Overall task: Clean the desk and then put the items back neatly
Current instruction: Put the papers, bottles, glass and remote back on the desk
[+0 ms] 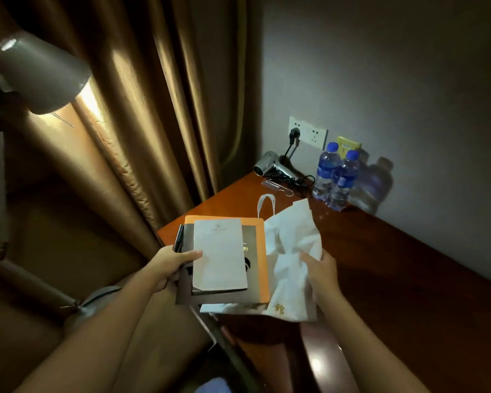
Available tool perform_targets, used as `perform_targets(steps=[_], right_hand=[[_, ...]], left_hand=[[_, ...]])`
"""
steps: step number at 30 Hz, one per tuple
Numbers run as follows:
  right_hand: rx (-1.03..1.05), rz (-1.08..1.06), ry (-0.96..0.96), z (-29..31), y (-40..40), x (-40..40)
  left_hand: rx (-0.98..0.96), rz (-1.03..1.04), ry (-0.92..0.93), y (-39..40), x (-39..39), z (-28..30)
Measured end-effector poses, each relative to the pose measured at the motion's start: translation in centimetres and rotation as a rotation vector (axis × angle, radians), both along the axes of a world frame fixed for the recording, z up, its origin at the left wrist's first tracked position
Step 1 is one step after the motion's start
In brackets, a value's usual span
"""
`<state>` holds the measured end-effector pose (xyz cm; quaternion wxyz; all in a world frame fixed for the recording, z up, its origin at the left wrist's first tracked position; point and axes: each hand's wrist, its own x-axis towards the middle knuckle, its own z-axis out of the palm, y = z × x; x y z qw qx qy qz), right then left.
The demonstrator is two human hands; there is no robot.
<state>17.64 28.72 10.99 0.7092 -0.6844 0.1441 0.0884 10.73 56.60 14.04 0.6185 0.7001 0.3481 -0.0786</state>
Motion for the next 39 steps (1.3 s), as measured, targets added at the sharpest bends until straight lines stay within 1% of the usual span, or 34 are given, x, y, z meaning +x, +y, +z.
perform_targets(steps=[5, 8, 13, 19, 21, 24, 28, 31, 35, 38, 39], right_hand=[[0.043, -0.068, 0.059, -1.6, 2.6, 2.5], [0.066, -0.098, 0.097, -2.6, 4.4, 3.9], [0.118, -0.193, 0.138, -3.2, 9.3, 6.7], [0.151, -0.308, 0.112, -2.5, 16.2, 12.1], [0.152, -0.367, 0.100, -2.5, 17.1, 12.8], [0.131, -0.435, 0.153, -4.0, 17.0, 12.4], [0.059, -0.423, 0.293, -8.7, 16.6, 10.9], [-0.014, -0.362, 0.386, -11.4, 15.7, 10.1], [-0.221, -0.283, 0.468, -14.3, 14.2, 10.1], [-0.351, -0.228, 0.465, -14.1, 13.5, 11.1], [-0.403, -0.200, 0.458, -13.2, 13.5, 11.5]], left_hand=[[-0.003, 0.012, 0.051, 3.3, 3.1, -1.5], [-0.026, -0.020, 0.075, 5.7, 5.0, -2.1], [-0.057, -0.026, 0.069, 11.7, 8.6, -3.3], [-0.114, -0.011, 0.041, 20.1, 14.2, -2.7], [-0.115, 0.000, 0.030, 22.5, 15.5, -3.3], [-0.123, -0.022, 0.077, 23.5, 16.9, -4.1], [-0.153, -0.055, 0.141, 22.7, 18.4, -5.5], [-0.177, -0.027, 0.173, 21.7, 18.6, -6.5], [-0.156, -0.015, 0.212, 19.7, 18.8, -6.3], [-0.170, 0.003, 0.223, 19.4, 18.7, -7.0], [-0.155, -0.006, 0.229, 19.5, 18.7, -7.7]])
